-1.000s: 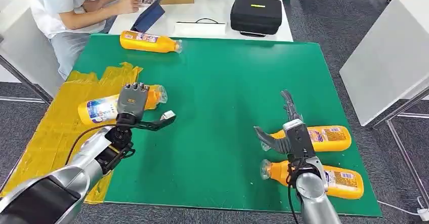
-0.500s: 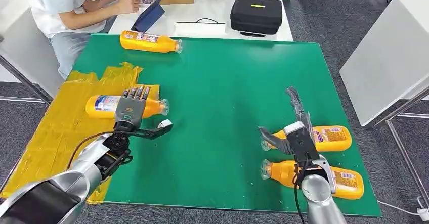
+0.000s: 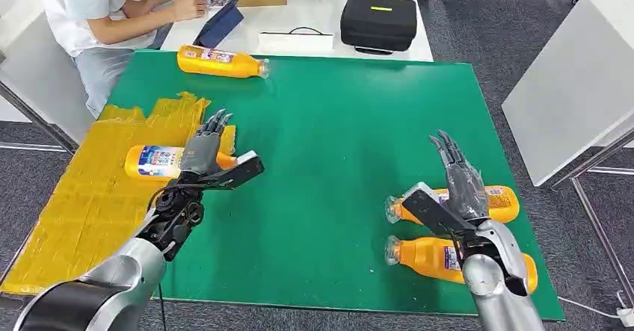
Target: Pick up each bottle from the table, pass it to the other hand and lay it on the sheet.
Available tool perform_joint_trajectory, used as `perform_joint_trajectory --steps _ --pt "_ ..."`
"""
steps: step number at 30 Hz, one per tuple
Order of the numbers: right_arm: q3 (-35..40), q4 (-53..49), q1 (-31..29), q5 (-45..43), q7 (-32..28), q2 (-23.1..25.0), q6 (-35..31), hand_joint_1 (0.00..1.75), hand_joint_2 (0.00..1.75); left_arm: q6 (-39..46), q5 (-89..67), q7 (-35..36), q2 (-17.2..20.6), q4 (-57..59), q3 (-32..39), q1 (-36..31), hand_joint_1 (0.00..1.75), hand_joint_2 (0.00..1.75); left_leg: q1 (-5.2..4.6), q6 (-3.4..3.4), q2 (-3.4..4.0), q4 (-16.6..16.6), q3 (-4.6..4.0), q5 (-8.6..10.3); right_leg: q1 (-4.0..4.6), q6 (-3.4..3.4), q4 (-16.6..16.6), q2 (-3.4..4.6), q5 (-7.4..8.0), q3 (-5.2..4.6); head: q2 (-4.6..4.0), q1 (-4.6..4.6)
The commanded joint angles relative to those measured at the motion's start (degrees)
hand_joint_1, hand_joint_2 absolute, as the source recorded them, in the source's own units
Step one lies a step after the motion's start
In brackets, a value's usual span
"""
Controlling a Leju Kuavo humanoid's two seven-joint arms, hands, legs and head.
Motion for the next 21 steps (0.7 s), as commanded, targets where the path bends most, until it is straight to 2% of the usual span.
perform_joint_trajectory --steps 1,3,5,6,16,20,21 --pt "0.7 0.2 -1.3 8.1 2.8 -6.0 3.8 0.00 1.75 -12.1 18.1 -18.8 -3.6 -5.0 10.1 0.6 0.00 1.75 0.04 -0.12 -0.06 0.1 0.38 -0.23 0.06 -0.13 0.1 -0.14 -0.23 0.38 0.00 -0.02" --pt "-0.6 1.3 -2.7 7.2 1.3 -8.9 6.9 0.00 1.75 -18.4 26.6 -22.6 -3.6 -8.2 10.4 2.0 0.00 1.75 0.01 -0.06 -0.08 0.0 0.18 -0.09 0.02 -0.07 0.0 -0.15 -0.12 0.18 0.00 -0.02" --pt "-1.6 3.0 -4.3 6.0 -0.1 -11.9 10.1 0.00 1.75 -20.0 30.3 -23.3 -3.3 -9.1 10.1 2.3 0.00 1.75 0.02 -0.09 -0.09 0.2 0.41 -0.28 0.05 -0.11 0.1 -0.18 -0.28 0.43 0.00 -0.02" --pt "-2.1 3.4 -4.6 5.8 -0.6 -12.1 10.4 0.00 1.75 -20.0 30.9 -23.2 -3.1 -9.3 9.6 2.3 0.00 1.75 -0.01 -0.03 -0.07 0.1 0.16 -0.12 -0.01 -0.05 0.0 -0.08 -0.12 0.20 0.00 0.00" --pt "-2.1 3.2 -4.5 5.9 -1.0 -11.4 10.7 0.00 1.75 -19.9 31.6 -23.1 -2.9 -9.0 9.1 2.2 0.00 1.75 -0.04 -0.03 -0.01 0.0 0.27 -0.15 -0.03 -0.06 0.0 -0.03 -0.11 0.30 0.00 -0.02" --pt "-1.0 7.6 -8.8 4.1 -2.2 -18.4 16.7 0.00 1.75 -20.8 35.4 -26.0 -2.3 -9.7 7.1 2.4 0.00 1.75 -0.04 -0.05 0.02 0.1 0.42 -0.27 -0.01 -0.08 0.1 -0.03 -0.21 0.43 0.00 -0.02" --pt "-1.2 9.3 -9.8 2.4 -2.7 -20.1 19.2 0.00 1.75 -21.7 35.7 -26.9 -2.3 -9.9 6.0 2.3 0.00 1.75 -0.08 0.02 -0.01 0.1 0.20 -0.14 -0.06 -0.01 0.1 -0.03 -0.10 0.23 0.00 -0.02"
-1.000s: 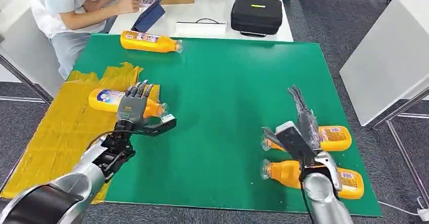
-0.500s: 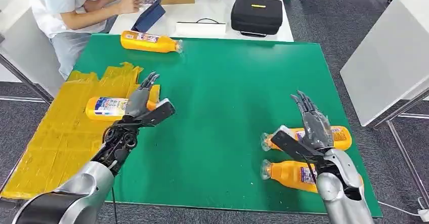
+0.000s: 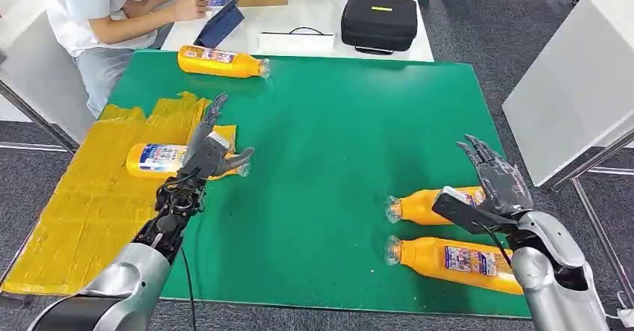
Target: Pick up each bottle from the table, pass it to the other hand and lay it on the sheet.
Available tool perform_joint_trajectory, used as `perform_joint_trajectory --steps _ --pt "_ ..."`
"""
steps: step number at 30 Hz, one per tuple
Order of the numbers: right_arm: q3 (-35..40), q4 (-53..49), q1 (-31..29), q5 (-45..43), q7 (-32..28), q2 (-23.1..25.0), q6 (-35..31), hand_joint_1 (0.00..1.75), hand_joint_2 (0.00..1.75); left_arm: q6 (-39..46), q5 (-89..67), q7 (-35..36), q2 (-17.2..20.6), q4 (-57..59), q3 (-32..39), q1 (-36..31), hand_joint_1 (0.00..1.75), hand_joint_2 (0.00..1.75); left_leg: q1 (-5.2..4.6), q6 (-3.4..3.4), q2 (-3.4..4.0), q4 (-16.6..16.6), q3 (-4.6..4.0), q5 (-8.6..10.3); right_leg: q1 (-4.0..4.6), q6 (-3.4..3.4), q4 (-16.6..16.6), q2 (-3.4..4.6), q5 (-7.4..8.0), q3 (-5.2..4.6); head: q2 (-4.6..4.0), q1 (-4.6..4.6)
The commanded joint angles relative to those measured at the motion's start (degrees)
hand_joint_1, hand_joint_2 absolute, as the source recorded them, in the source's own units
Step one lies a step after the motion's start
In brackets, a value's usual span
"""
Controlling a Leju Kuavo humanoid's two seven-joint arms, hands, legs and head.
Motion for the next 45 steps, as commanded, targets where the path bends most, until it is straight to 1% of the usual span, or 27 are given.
perform_joint_trajectory --steps 1,4,6,9,10,13,15,16,17,18,20,22,23,24,26,27,28,29,30,31,33,34,35,36,38,39,45 --pt "0.4 10.4 -7.7 -4.8 -2.1 -10.3 10.3 0.00 1.75 -2.2 3.2 -4.2 -0.1 -0.1 -2.1 -1.1 0.00 1.75 0.00 -0.10 0.09 0.2 0.40 -0.28 0.03 -0.11 0.1 0.00 -0.22 0.38 0.00 -0.02" --pt "-0.7 11.8 -5.9 -4.8 -2.1 -11.2 11.1 0.00 1.75 -2.5 3.6 -4.7 -1.0 -0.4 -3.3 -1.6 0.00 1.75 0.00 -0.03 -0.14 0.1 0.27 -0.13 0.02 -0.07 0.0 -0.20 -0.16 0.33 0.00 0.02" --pt "-0.5 11.6 -4.6 -3.5 -2.1 -10.2 11.0 0.00 1.75 -2.5 4.9 -4.1 -1.0 -0.5 -4.2 -1.6 0.00 1.75 -0.01 -0.02 -0.24 0.0 0.33 -0.12 0.00 -0.08 0.0 -0.34 -0.17 0.45 0.00 0.02" --pt "1.5 12.1 -4.0 -2.1 -1.7 -9.4 11.4 0.00 1.75 -1.5 5.1 -3.5 -0.6 -0.7 -4.6 -1.0 0.00 1.75 -0.02 -0.03 -0.10 0.0 0.28 -0.11 -0.02 -0.06 -0.1 -0.18 -0.09 0.37 0.00 0.04" --pt "2.4 13.4 -4.7 -1.5 -1.5 -8.9 11.6 0.00 1.75 -1.3 5.6 -3.4 -0.3 -0.9 -4.4 -0.7 0.00 1.75 -0.03 -0.07 -0.04 0.0 0.46 -0.20 -0.02 -0.10 0.0 -0.15 -0.16 0.51 0.00 -0.02" --pt "5.2 19.7 -9.3 -0.8 -1.8 -7.7 12.2 0.00 1.75 -1.9 7.6 -2.9 0.4 -1.0 -4.5 -0.7 0.00 1.75 -0.04 0.00 0.07 0.0 0.30 -0.15 -0.03 -0.05 -0.1 -0.04 -0.04 0.31 0.00 0.00" --pt "6.7 23.1 -11.5 -0.8 -2.7 -7.8 13.0 0.00 1.75 -2.1 8.1 -2.9 0.6 -1.1 -4.7 -0.7 0.00 1.75 -0.02 -0.07 0.21 0.0 0.54 -0.29 0.01 -0.12 0.0 0.06 -0.13 0.51 0.00 0.00" --pt "7.3 24.8 -12.3 -0.9 -3.2 -7.9 13.2 0.00 1.75 -2.3 8.7 -2.9 0.6 -1.1 -4.6 -0.6 0.00 1.75 -0.01 -0.02 0.18 0.0 0.38 -0.21 0.01 -0.07 0.0 0.05 -0.05 0.37 0.00 0.00" --pt "7.5 25.6 -12.6 -0.9 -3.3 -7.7 13.2 0.00 1.75 -2.4 8.9 -2.9 0.6 -1.2 -4.5 -0.7 0.00 1.75 0.00 -0.05 0.25 0.1 0.51 -0.29 0.03 -0.11 0.0 0.09 -0.11 0.48 0.00 -0.02" --pt "7.8 27.0 -13.0 -0.8 -3.4 -7.4 13.1 0.00 1.75 -2.4 9.1 -2.8 0.6 -1.1 -4.4 -0.7 0.00 1.75 0.00 0.00 0.17 0.0 0.32 -0.16 0.01 -0.04 -0.1 0.03 -0.03 0.33 0.00 -0.02" --pt "8.3 28.7 -13.3 -0.6 -3.6 -6.9 12.9 0.00 1.75 -2.4 9.5 -2.7 0.6 -1.1 -4.4 -0.7 0.00 1.75 0.05 -0.07 0.22 0.1 0.62 -0.31 0.08 -0.12 0.0 0.02 -0.15 0.62 0.00 0.00" --pt "9.1 30.2 -13.6 -0.1 -3.7 -6.3 12.5 0.00 1.75 -2.4 9.7 -2.5 0.6 -0.8 -4.4 -0.7 0.00 1.75 0.02 0.04 0.10 0.0 0.31 -0.08 0.03 -0.03 -0.1 -0.05 -0.04 0.35 0.00 0.00" --pt "9.2 30.3 -13.6 -0.1 -3.6 -6.2 12.5 0.00 1.75 -2.4 9.7 -2.5 0.6 -0.8 -4.4 -0.7 0.00 1.75 0.04 0.00 0.13 0.0 0.45 -0.16 0.06 -0.07 -0.1 -0.03 -0.10 0.48 0.00 0.00" --pt "9.3 31.1 -13.8 0.0 -3.5 -5.9 12.5 0.00 1.75 -2.4 9.7 -2.5 0.6 -0.5 -4.5 -0.8 0.00 1.75 0.00 0.05 0.08 0.0 0.27 -0.06 0.01 -0.02 -0.1 -0.05 -0.03 0.32 0.00 0.02" --pt "9.8 32.7 -14.2 0.5 -3.2 -5.4 11.5 0.00 1.75 -2.3 9.9 -2.5 0.5 0.3 -4.5 -1.3 0.00 1.75 0.00 -0.02 0.14 0.1 0.52 -0.22 0.02 -0.10 0.0 -0.02 -0.16 0.54 0.00 0.00" --pt "9.8 33.1 -14.2 0.7 -3.0 -5.1 11.1 0.00 1.75 -2.2 9.9 -2.5 0.4 0.4 -4.6 -1.4 0.00 1.75 -0.01 0.02 0.12 0.0 0.39 -0.14 0.00 -0.06 0.0 -0.03 -0.09 0.42 0.00 0.00" --pt "9.9 34.1 -14.5 1.5 -2.1 -4.4 10.2 0.00 1.75 -2.1 10.0 -2.5 0.4 0.8 -4.6 -1.5 0.00 1.75 0.01 -0.04 0.12 0.1 0.54 -0.24 0.03 -0.11 0.0 -0.04 -0.18 0.57 0.00 0.00" --pt "10.1 36.1 -15.5 2.4 -1.6 -3.6 9.5 0.00 1.75 -1.9 10.1 -2.5 0.4 1.2 -4.7 -1.7 0.00 1.75 0.00 0.03 0.08 0.0 0.30 -0.08 0.00 -0.04 -0.1 -0.06 -0.04 0.35 0.00 0.00" --pt "10.3 36.9 -15.9 2.6 -1.5 -3.2 9.2 0.00 1.75 -1.8 10.2 -2.5 0.4 1.2 -4.8 -1.6 0.00 1.75 0.00 -0.01 0.12 0.0 0.47 -0.18 0.02 -0.09 0.0 -0.04 -0.12 0.51 0.00 0.00" --pt "10.4 37.6 -16.3 2.6 -1.5 -2.7 9.3 0.00 1.75 -1.8 10.2 -2.5 0.4 1.3 -4.8 -1.6 0.00 1.75 0.00 0.04 0.12 0.0 0.29 -0.08 0.01 -0.04 -0.1 -0.01 -0.02 0.34 0.00 0.00" --pt "10.9 40.9 -17.8 3.4 -1.4 -1.4 8.5 0.00 1.75 -1.6 10.2 -2.5 0.3 1.7 -5.0 -1.5 0.00 1.75 0.00 -0.04 0.20 0.1 0.58 -0.25 0.03 -0.13 0.0 0.02 -0.16 0.59 0.00 0.00" --pt "11.1 42.2 -18.3 3.6 -1.3 -1.1 8.6 0.00 1.75 -1.6 10.2 -2.5 0.2 1.9 -5.0 -1.5 0.00 1.75 -0.01 0.00 0.18 0.0 0.39 -0.14 0.01 -0.07 0.0 0.03 -0.06 0.41 0.00 0.00" --pt "11.2 42.3 -18.2 3.6 -1.3 -1.1 8.6 0.00 1.75 -1.6 10.2 -2.5 0.2 1.9 -5.0 -1.4 0.00 1.75 0.00 -0.04 0.21 0.1 0.53 -0.21 0.02 -0.11 0.0 0.04 -0.12 0.53 0.00 0.00" --pt "11.2 42.3 -18.2 3.6 -1.3 -1.1 8.6 0.00 1.75 -1.6 10.2 -2.5 0.2 1.9 -5.0 -1.4 0.00 1.75 0.00 0.02 0.12 0.0 0.31 -0.09 0.01 -0.05 0.0 -0.02 -0.03 0.35 0.00 0.00" --pt "11.1 42.5 -18.3 3.6 -1.3 -1.2 8.6 0.00 1.75 -1.6 10.2 -2.5 0.2 1.9 -5.0 -1.4 0.00 1.75 -0.01 0.00 0.07 0.0 0.42 -0.13 0.01 -0.07 0.0 -0.10 -0.11 0.45 0.00 -0.02" --pt "11.1 42.5 -18.3 3.6 -1.3 -1.2 8.6 0.00 1.75 -1.6 10.2 -2.5 0.2 1.9 -5.0 -1.4 0.00 1.75 -0.02 0.05 0.02 0.0 0.22 -0.02 -0.01 -0.01 0.0 -0.12 -0.02 0.26 0.00 0.00" --pt "11.5 43.5 -18.8 3.8 -1.4 -1.2 8.3 0.00 1.75 -1.6 10.4 -2.5 0.2 2.0 -5.0 -1.5 0.00 1.75 0.00 0.00 0.08 0.1 0.46 -0.17 0.01 -0.07 0.0 -0.09 -0.15 0.49 0.00 0.00"
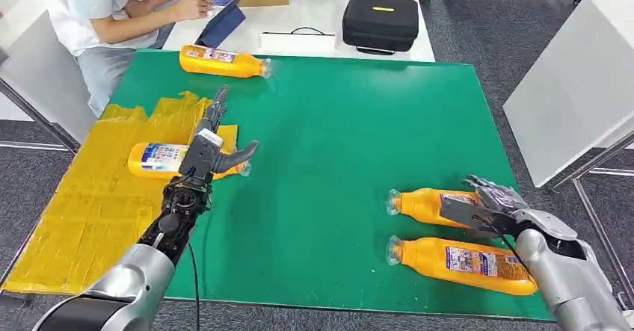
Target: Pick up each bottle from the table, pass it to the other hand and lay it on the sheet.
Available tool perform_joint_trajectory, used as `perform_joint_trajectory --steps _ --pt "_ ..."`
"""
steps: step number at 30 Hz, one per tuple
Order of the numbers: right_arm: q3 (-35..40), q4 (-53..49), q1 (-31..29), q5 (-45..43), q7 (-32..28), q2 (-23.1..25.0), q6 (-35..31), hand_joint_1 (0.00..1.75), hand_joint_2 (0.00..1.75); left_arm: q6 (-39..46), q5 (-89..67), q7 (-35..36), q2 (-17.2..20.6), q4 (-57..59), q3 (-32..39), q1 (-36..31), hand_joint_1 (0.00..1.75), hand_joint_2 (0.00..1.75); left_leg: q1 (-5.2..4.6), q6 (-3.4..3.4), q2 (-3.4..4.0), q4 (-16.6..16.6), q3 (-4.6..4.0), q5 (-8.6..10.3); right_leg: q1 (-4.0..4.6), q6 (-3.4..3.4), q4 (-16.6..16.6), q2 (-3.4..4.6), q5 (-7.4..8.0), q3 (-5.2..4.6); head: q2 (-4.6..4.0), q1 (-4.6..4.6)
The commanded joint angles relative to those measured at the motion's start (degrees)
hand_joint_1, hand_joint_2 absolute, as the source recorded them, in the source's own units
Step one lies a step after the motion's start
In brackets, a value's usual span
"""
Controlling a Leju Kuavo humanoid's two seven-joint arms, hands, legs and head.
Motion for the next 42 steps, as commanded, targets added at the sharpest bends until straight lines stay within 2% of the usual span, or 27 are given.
perform_joint_trajectory --steps 1,2,3,5,9,11,12,14,15,18,22,23,25,26,30,31,36,39,42 --pt "3.0 7.9 -3.6 0.6 0.1 2.5 -0.5 0.14 1.75 0.0 0.3 0.4 0.8 4.0 -1.0 -1.9 0.00 1.75 0.08 -0.20 0.13 0.1 0.63 -0.36 0.12 -0.22 0.0 0.03 -0.28 0.60 0.00 0.00" --pt "3.0 8.9 -4.0 1.0 0.3 2.9 -1.2 1.43 1.75 0.1 0.4 0.4 0.8 3.9 -1.1 -1.8 0.00 1.75 0.07 -0.14 0.09 0.0 0.40 -0.21 0.09 -0.16 0.0 0.02 -0.15 0.39 0.00 0.02" --pt "3.2 9.3 -4.4 1.2 0.4 3.1 -1.5 1.71 1.75 0.1 0.5 0.4 0.9 3.9 -1.1 -1.7 0.00 1.75 0.08 -0.16 0.13 0.0 0.46 -0.25 0.11 -0.17 0.0 0.05 -0.17 0.43 0.00 0.00" --pt "3.4 10.4 -5.1 1.7 0.7 3.6 -2.7 1.75 1.75 0.3 0.6 0.5 1.0 4.0 -1.0 -1.5 0.00 1.75 0.09 -0.23 0.19 0.1 0.68 -0.37 0.13 -0.24 0.1 0.08 -0.26 0.62 0.00 0.00" --pt "0.9 10.9 -6.0 2.0 3.0 6.3 -7.6 1.75 1.75 0.4 0.9 0.8 1.1 3.2 -0.9 -0.7 0.00 1.75 0.05 -0.14 0.16 0.0 0.38 -0.17 0.07 -0.15 0.0 0.09 -0.09 0.33 0.00 0.00" --pt "-0.2 9.6 -5.6 1.9 4.2 7.1 -9.3 1.75 1.75 0.4 0.9 1.0 0.9 2.5 -0.9 -0.3 0.00 1.75 0.09 -0.18 0.27 0.1 0.57 -0.30 0.12 -0.18 0.0 0.17 -0.16 0.50 0.00 0.02" --pt "-1.5 8.1 -5.2 1.7 5.1 7.8 -10.4 1.75 1.75 0.1 1.0 1.5 0.8 2.0 -0.8 -0.1 0.00 1.75 0.02 -0.09 0.20 0.0 0.30 -0.13 0.04 -0.08 0.0 0.14 -0.05 0.24 0.00 -0.02" --pt "-1.9 6.7 -5.3 1.7 5.4 8.0 -10.4 1.75 1.75 0.2 0.7 2.2 0.8 2.2 -0.8 -0.3 0.00 1.75 0.06 -0.18 0.27 0.1 0.56 -0.31 0.09 -0.18 0.1 0.17 -0.19 0.47 0.00 0.00" --pt "-2.8 5.7 -5.3 0.6 5.2 8.2 -9.7 1.75 1.75 0.0 0.7 2.3 0.7 2.4 -0.7 -0.5 0.00 1.75 0.02 -0.11 0.18 0.0 0.30 -0.15 0.04 -0.10 0.0 0.12 -0.07 0.24 0.00 0.00" --pt "-3.1 5.2 -5.3 -0.2 4.6 8.0 -8.8 1.75 1.75 -0.2 0.7 2.3 0.7 2.5 -0.7 -0.7 0.00 1.75 0.05 -0.16 0.18 0.1 0.46 -0.29 0.08 -0.15 0.1 0.08 -0.20 0.39 0.00 0.00" --pt "-5.6 2.8 -6.3 -5.9 2.2 9.4 -7.6 1.75 1.75 -0.5 1.2 2.5 0.5 2.2 0.2 -0.5 0.00 1.75 0.02 -0.13 0.18 0.1 0.38 -0.26 0.05 -0.13 0.1 0.10 -0.17 0.32 0.00 0.00" --pt "-7.6 1.9 -6.9 -8.9 2.2 10.9 -9.9 1.75 1.75 -0.4 1.4 2.6 0.5 1.9 0.5 -0.3 0.00 1.75 0.00 -0.08 0.18 0.0 0.19 -0.12 0.01 -0.07 0.0 0.12 -0.04 0.14 0.00 0.00" --pt "-9.9 1.0 -8.1 -13.4 1.5 13.7 -12.1 1.75 1.75 -0.8 1.7 2.7 0.6 1.9 0.7 -0.1 0.00 1.75 0.01 -0.17 0.33 0.2 0.46 -0.33 0.04 -0.17 0.2 0.23 -0.19 0.36 0.00 0.02" --pt "-11.8 0.7 -8.9 -18.1 0.3 15.4 -12.2 1.75 1.75 -2.9 3.4 3.4 0.4 2.4 1.5 -0.5 0.00 1.75 0.00 -0.12 0.35 0.1 0.26 -0.20 0.02 -0.12 0.1 0.29 -0.06 0.16 0.00 0.00" --pt "-13.7 4.5 -12.4 -26.2 -1.8 19.6 -13.9 1.75 1.75 -9.1 7.3 12.0 0.7 9.3 2.3 -5.2 0.00 1.75 0.01 -0.12 0.32 0.1 0.18 -0.13 0.02 -0.10 0.1 0.25 -0.01 0.09 0.00 0.00" --pt "-13.4 5.4 -12.6 -27.7 -2.5 20.4 -14.0 1.75 1.75 -11.6 8.5 11.4 0.6 10.2 2.1 -6.1 0.00 1.75 0.06 -0.18 0.35 0.2 0.26 -0.20 0.08 -0.16 0.2 0.25 -0.07 0.15 0.00 0.00" --pt "-12.5 10.7 -14.5 -31.3 -4.7 24.3 -14.6 1.75 1.75 -16.0 8.1 11.6 -0.5 8.1 -2.2 -6.3 0.00 1.75 0.12 -0.15 0.22 0.1 0.36 -0.12 0.14 -0.15 0.1 0.11 -0.13 0.29 0.00 0.00" --pt "-12.5 10.7 -14.5 -31.3 -4.7 24.3 -14.6 1.75 1.75 -16.0 8.1 11.6 -0.5 8.1 -2.2 -6.3 0.00 1.75 0.09 -0.12 0.19 0.1 0.33 -0.08 0.11 -0.11 0.1 0.09 -0.10 0.25 0.00 0.02" --pt "-11.6 13.1 -15.0 -33.4 -7.3 25.5 -12.1 1.75 1.75 -21.1 9.0 12.3 -1.0 4.6 -5.5 -5.1 0.00 1.75 0.07 -0.09 0.11 0.1 0.21 0.00 0.09 -0.08 0.1 0.03 -0.05 0.17 0.00 0.02"
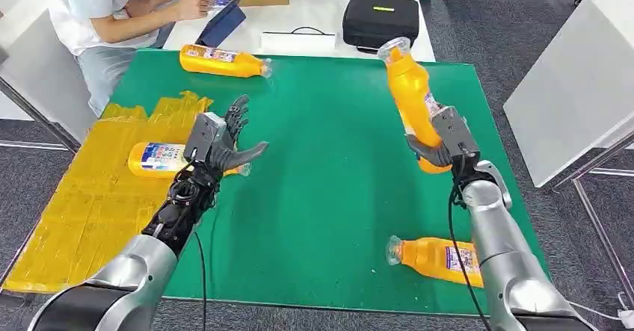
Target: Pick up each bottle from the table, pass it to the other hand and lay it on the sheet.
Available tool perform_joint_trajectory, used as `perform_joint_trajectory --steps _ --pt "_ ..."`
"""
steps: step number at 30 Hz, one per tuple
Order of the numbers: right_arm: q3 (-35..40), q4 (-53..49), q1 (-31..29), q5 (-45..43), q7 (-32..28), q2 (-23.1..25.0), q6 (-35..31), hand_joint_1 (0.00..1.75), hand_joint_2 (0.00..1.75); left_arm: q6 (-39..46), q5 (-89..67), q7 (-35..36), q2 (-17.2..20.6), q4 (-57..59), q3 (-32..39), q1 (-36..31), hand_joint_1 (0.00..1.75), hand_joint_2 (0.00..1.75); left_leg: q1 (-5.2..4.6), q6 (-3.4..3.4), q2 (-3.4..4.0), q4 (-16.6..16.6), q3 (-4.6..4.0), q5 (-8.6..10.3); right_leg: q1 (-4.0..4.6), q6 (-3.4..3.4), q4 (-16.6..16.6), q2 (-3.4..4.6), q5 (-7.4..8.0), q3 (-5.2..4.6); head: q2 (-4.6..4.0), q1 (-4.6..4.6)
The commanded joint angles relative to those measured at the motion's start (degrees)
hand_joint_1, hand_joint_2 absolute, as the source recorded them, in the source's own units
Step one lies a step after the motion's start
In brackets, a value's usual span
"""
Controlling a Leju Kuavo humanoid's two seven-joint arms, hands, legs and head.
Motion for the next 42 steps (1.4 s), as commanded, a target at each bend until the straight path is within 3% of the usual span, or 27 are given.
perform_joint_trajectory --steps 1,6,18,35,36,37,38,40,42 --pt "-0.3 10.3 -4.9 -3.1 -3.9 6.0 4.0 1.75 1.75 -6.0 0.7 1.0 -0.6 -0.5 -6.1 -1.5 0.00 1.75 0.06 -0.16 0.10 0.1 0.41 -0.28 0.08 -0.17 0.1 0.02 -0.22 0.37 0.00 0.02" --pt "4.5 14.5 -4.7 -3.4 -7.1 10.3 7.7 1.75 1.75 -6.7 2.1 2.6 -1.4 -6.7 -10.7 0.1 0.00 1.75 0.07 -0.12 0.18 0.0 0.27 -0.19 0.08 -0.14 0.0 0.13 -0.10 0.24 0.00 0.04" --pt "15.4 17.5 -4.0 0.4 -10.5 14.9 11.0 1.75 1.75 -6.1 6.2 2.3 -1.3 -2.9 -13.2 -1.8 0.00 1.75 0.13 -0.17 0.14 0.1 0.39 -0.27 0.15 -0.17 0.1 0.06 -0.21 0.33 0.00 0.04" --pt "21.7 13.7 -2.8 0.4 -12.7 15.8 10.1 1.75 1.75 -6.9 9.1 2.8 -1.0 -0.2 -14.5 -3.1 0.00 1.75 0.10 -0.12 0.05 0.0 0.17 -0.13 0.12 -0.13 0.0 0.00 -0.11 0.14 0.00 0.04" --pt "21.9 12.8 -2.5 0.3 -12.8 15.6 9.8 1.75 1.75 -6.7 9.3 2.6 -1.0 0.2 -14.5 -3.3 0.09 1.75 0.12 -0.16 0.07 0.1 0.30 -0.23 0.14 -0.17 0.1 0.00 -0.19 0.26 0.00 0.04" --pt "22.4 11.8 -2.2 0.0 -12.6 15.2 9.5 1.75 1.75 -6.6 9.8 2.1 -1.0 0.6 -14.4 -3.5 1.54 1.75 0.10 -0.14 0.05 0.0 0.25 -0.19 0.12 -0.15 0.0 -0.01 -0.16 0.22 0.00 0.04" --pt "22.5 11.2 -2.1 -0.5 -12.2 14.9 9.1 1.75 1.75 -6.4 10.0 2.1 -1.0 0.7 -14.4 -3.6 1.71 1.75 0.15 -0.27 0.11 0.2 0.65 -0.47 0.19 -0.29 0.2 -0.01 -0.41 0.58 0.00 0.04" --pt "22.2 10.8 -2.0 -0.9 -12.1 14.4 8.3 1.75 1.75 -6.4 10.4 2.1 -0.8 0.7 -14.2 -3.6 1.75 1.75 0.10 -0.10 -0.01 0.0 0.11 -0.08 0.11 -0.11 0.0 -0.05 -0.08 0.09 0.00 0.04" --pt "21.8 10.3 -1.9 -1.6 -12.3 13.8 7.6 1.75 1.75 -6.4 10.7 2.0 -0.6 0.5 -14.2 -3.3 1.75 1.75 0.13 -0.18 0.02 0.1 0.38 -0.28 0.16 -0.19 0.1 -0.07 -0.25 0.35 0.00 0.04"
